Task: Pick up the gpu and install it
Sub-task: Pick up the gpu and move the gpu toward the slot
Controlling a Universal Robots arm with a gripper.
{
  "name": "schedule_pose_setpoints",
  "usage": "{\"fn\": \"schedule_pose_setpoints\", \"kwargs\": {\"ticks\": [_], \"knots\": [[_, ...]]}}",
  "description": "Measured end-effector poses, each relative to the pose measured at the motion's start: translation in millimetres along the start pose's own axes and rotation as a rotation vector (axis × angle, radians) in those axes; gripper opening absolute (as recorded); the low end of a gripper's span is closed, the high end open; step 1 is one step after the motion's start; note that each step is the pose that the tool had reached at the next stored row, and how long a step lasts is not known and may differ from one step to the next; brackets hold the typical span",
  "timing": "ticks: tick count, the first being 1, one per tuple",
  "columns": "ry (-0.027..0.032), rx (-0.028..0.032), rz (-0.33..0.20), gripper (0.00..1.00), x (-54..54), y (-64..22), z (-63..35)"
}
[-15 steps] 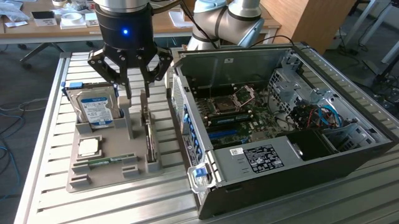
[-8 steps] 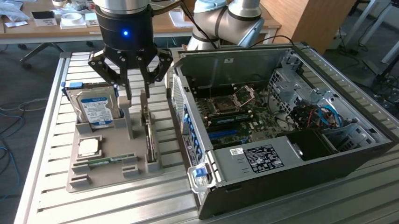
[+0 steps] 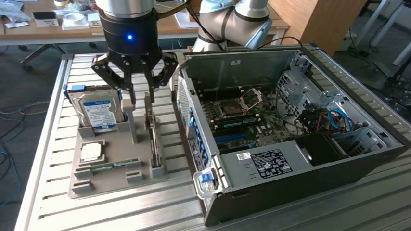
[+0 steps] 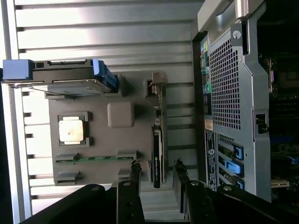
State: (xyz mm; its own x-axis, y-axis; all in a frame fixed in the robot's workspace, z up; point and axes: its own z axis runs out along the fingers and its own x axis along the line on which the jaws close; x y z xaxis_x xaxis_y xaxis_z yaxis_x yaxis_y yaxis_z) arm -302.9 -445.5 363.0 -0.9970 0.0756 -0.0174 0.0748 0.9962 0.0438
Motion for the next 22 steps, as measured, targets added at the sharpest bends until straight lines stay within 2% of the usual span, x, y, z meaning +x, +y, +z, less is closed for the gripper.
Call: {"fn": "schedule_pose_setpoints", "kwargs": {"ticks": [8,16,22], "knots": [[0.0,0.0,0.0,0.42,0.2,-0.6,12.2],[0.0,0.0,0.0,0.42,-0.3,-2.8,16.2],[0.0002,0.0002,0.0,0.42,-0.2,-3.2,23.6]]}}
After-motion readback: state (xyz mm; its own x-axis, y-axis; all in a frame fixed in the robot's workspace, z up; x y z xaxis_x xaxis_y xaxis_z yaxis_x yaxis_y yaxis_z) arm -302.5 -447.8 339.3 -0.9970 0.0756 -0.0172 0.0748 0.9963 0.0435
